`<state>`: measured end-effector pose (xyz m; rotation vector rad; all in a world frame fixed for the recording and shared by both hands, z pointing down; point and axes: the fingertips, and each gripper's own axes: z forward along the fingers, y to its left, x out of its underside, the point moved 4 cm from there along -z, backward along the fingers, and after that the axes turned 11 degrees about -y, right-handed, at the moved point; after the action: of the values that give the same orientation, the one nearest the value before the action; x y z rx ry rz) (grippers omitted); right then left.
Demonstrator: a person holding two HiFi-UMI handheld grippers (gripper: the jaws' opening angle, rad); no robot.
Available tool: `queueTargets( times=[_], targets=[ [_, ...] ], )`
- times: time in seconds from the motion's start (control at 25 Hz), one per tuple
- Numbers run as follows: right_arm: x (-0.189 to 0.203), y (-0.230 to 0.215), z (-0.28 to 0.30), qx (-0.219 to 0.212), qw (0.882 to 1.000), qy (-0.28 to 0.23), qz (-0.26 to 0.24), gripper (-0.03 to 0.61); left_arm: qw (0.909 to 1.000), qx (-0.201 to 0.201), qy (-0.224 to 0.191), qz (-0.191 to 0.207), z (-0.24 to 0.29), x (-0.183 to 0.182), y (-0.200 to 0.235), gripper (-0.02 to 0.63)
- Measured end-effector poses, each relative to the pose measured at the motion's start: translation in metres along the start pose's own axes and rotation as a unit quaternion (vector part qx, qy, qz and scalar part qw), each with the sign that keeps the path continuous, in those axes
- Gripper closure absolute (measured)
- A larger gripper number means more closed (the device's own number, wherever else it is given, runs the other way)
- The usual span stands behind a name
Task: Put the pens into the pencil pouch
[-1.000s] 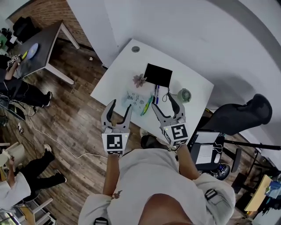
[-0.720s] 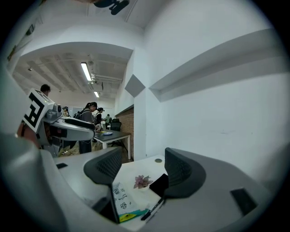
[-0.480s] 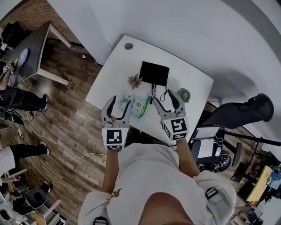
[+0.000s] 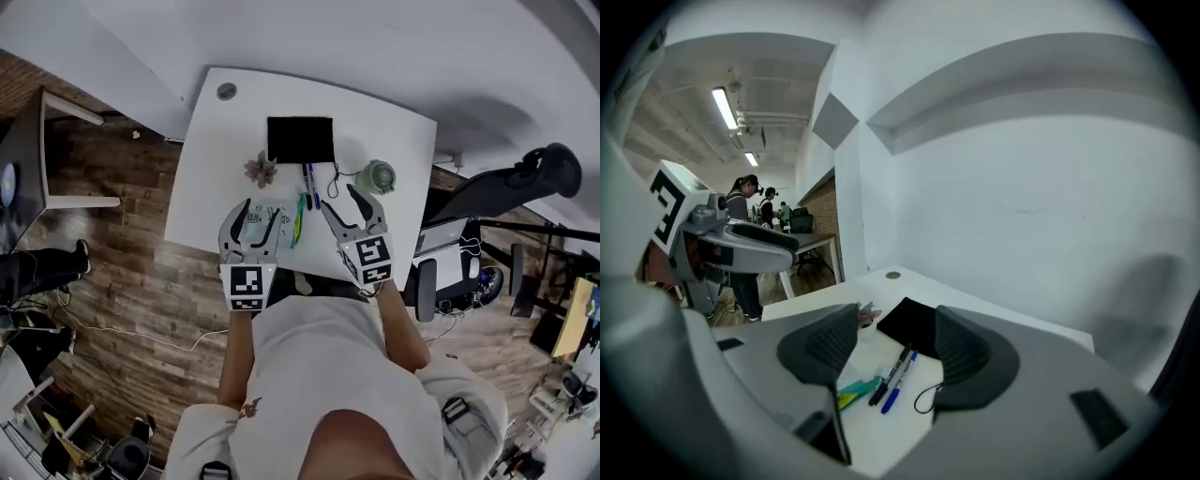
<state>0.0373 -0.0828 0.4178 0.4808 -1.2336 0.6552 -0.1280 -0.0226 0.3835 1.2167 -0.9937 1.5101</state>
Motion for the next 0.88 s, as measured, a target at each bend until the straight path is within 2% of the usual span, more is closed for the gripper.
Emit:
queueTargets(
  times=[0.36, 0.64, 0.88],
  targets=[
    [0.060, 0.008, 0.011, 0.032, 0.996, 0.080, 0.015, 0.350, 0.9949, 0.091, 0.040, -0.011, 0.025, 0.041, -0.007, 0.390],
    [0.099, 0.010, 0.019, 0.048, 0.990, 0.130, 0.031, 0.400, 0.9855, 0.154, 0.069, -0.012, 0.042, 0.065, -0.018, 0.399],
    [0.129, 0.009, 0.035, 0.052, 0.984, 0.164, 0.049, 0.423, 0.9783, 0.187, 0.088, -0.011, 0.058, 0.084, -0.022, 0.403]
  ],
)
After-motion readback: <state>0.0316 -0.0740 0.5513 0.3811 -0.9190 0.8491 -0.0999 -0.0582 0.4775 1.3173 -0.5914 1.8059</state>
